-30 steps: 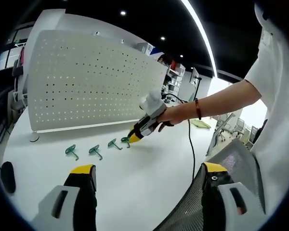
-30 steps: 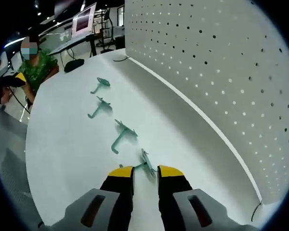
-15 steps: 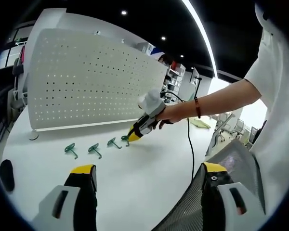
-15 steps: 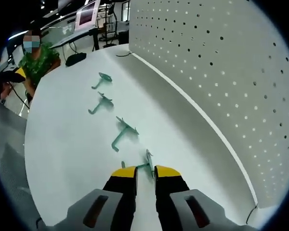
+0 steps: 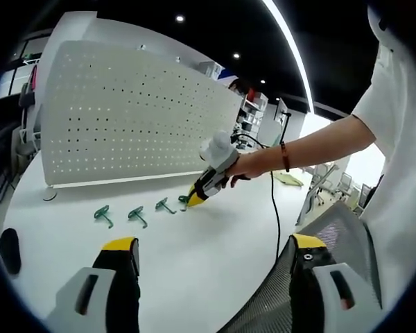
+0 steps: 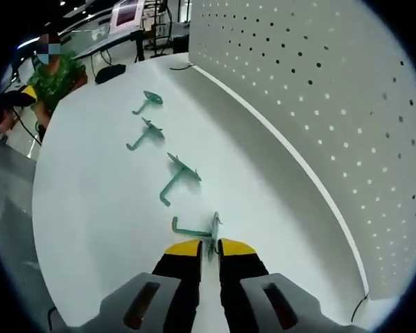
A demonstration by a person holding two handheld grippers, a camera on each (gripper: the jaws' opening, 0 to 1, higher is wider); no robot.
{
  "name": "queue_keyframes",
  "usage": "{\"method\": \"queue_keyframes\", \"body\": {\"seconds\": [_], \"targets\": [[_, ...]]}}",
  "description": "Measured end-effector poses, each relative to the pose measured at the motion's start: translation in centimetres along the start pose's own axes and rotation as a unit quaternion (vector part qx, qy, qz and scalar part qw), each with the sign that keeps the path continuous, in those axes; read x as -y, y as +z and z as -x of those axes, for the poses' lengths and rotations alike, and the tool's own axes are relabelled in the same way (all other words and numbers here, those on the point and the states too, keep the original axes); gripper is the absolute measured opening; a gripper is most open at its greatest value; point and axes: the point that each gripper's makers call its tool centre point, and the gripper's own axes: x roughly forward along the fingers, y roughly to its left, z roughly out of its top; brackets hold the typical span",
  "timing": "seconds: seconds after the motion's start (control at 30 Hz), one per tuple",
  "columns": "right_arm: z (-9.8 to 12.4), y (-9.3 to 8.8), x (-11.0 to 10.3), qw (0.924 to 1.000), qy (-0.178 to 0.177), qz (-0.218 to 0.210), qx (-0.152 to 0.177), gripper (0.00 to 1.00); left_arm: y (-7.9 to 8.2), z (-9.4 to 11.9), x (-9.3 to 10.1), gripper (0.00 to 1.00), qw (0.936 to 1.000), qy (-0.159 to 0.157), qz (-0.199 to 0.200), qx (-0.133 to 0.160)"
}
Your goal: Insert the hook assembly into the mounting plate slot until the hook locks in place.
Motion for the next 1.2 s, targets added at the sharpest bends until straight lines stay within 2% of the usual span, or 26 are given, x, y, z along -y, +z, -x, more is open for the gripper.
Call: {"method": "queue_keyframes", "body": {"seconds": [0.4,0.87,0.93,1.0,1.2], "targets": [[0.4,-0.4,-0.2,0.9997,-0.003,-0.024,0.005,0.02,0.4,-0.1,0.2,0.91,1.0,-0.002,-0.003,0.005],[2.4,1.9,-0.2,0.994,-0.025,-0.084,0.066,0.01,0.8,-0.2,0.7,0.9,0.9999,-0.01,-0.006,0.008],[2.7,1.7,-0.4,0.991,-0.02,-0.121,0.054,0.01,1.1,-0.2,0.9,0.9,0.9998,-0.014,-0.007,0.013],[3.0,2.3,-0.3,0.9911,-0.027,-0.109,0.071,0.01,1.4,-0.2,1.0,0.9,0.9997,-0.016,-0.006,0.018],[3.8,3.2,-0.8,0.9863,-0.025,-0.134,0.093,0.01,1.8,-0.2,1.5,0.9,0.9995,-0.019,-0.006,0.026]]}}
